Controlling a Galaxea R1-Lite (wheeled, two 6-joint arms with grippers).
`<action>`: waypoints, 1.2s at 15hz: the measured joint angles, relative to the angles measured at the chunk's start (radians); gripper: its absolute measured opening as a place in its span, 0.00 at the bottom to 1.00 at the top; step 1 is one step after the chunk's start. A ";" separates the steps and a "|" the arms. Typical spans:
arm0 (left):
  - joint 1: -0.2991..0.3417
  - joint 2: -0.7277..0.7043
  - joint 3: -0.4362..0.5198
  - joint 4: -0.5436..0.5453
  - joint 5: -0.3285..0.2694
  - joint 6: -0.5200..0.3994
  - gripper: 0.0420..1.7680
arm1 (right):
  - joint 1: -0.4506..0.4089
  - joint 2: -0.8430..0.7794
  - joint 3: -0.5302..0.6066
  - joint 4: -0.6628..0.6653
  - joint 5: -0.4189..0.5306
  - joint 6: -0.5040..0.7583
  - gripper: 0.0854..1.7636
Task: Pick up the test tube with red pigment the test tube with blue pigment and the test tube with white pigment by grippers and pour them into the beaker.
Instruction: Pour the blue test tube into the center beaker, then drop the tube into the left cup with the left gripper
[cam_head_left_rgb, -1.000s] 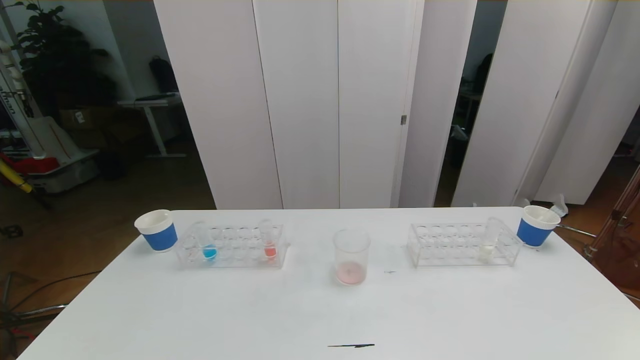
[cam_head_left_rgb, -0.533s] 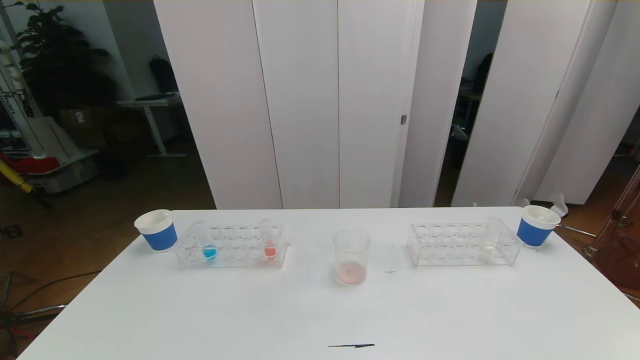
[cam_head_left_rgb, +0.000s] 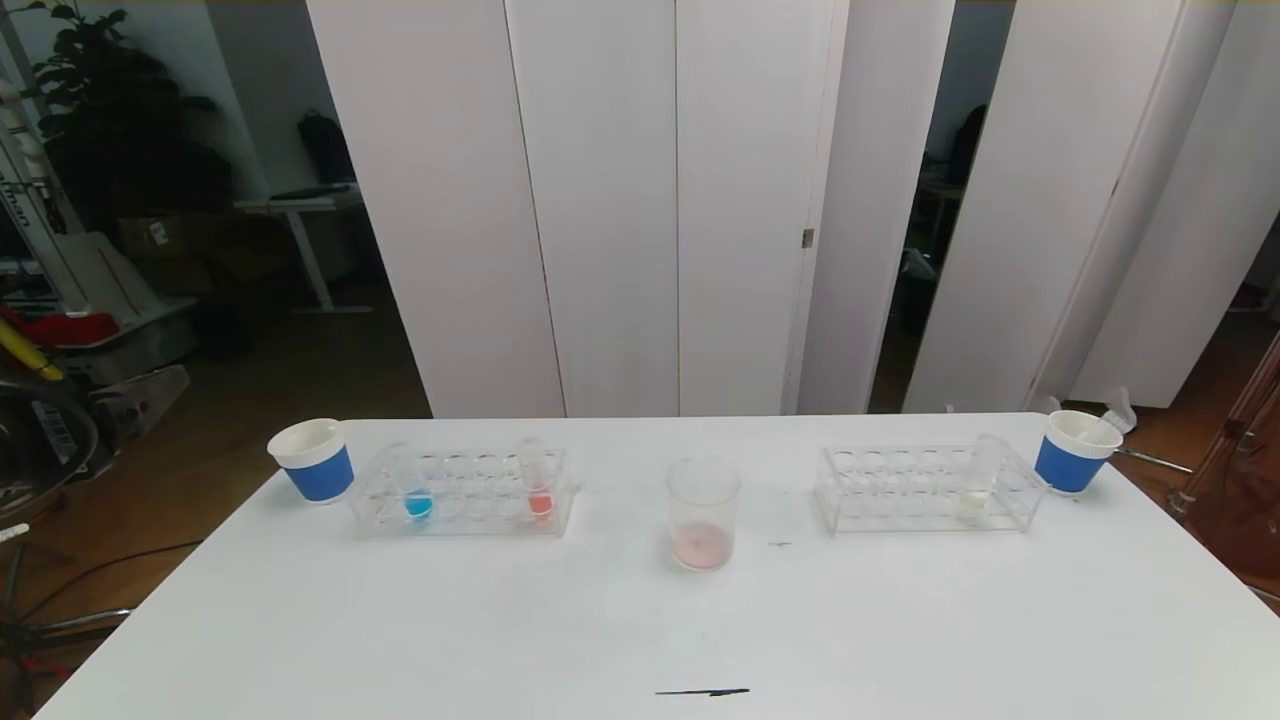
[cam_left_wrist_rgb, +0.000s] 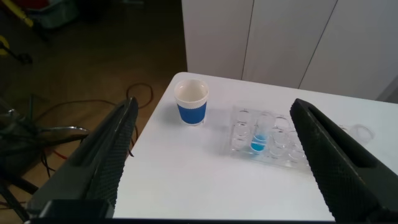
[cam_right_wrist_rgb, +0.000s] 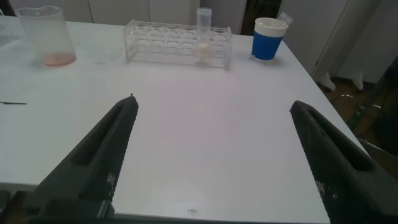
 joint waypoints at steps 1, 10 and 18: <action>0.009 0.054 0.026 -0.050 0.000 0.000 0.99 | 0.000 0.000 0.000 0.000 0.000 0.000 0.99; 0.007 0.314 0.116 -0.101 -0.300 -0.044 0.99 | 0.000 0.000 0.000 0.000 0.000 0.000 0.99; -0.024 0.527 0.049 -0.232 -0.326 -0.164 0.99 | 0.000 0.000 0.000 0.000 0.000 0.000 0.99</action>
